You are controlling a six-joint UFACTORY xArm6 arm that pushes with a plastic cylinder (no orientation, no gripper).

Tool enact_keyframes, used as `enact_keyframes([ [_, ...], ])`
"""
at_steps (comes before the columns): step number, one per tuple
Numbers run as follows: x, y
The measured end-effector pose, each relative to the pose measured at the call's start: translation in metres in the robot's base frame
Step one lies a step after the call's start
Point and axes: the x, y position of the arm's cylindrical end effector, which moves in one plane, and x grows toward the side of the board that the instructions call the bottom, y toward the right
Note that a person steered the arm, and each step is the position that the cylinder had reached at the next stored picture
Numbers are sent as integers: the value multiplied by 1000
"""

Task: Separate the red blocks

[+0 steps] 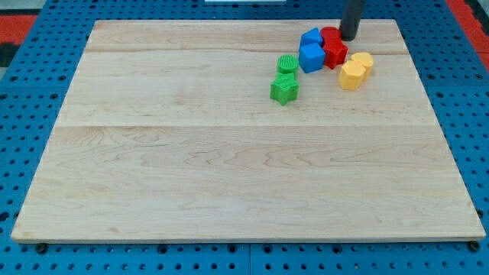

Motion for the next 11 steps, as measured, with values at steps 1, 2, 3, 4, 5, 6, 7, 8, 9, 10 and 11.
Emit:
enact_keyframes([
  [1,0,14],
  [2,0,14],
  [3,6,14],
  [4,17,14],
  [5,18,4],
  [6,18,-15],
  [7,18,-31],
  [8,18,-39],
  [9,20,-42],
  [10,25,-52],
  [11,27,-85],
])
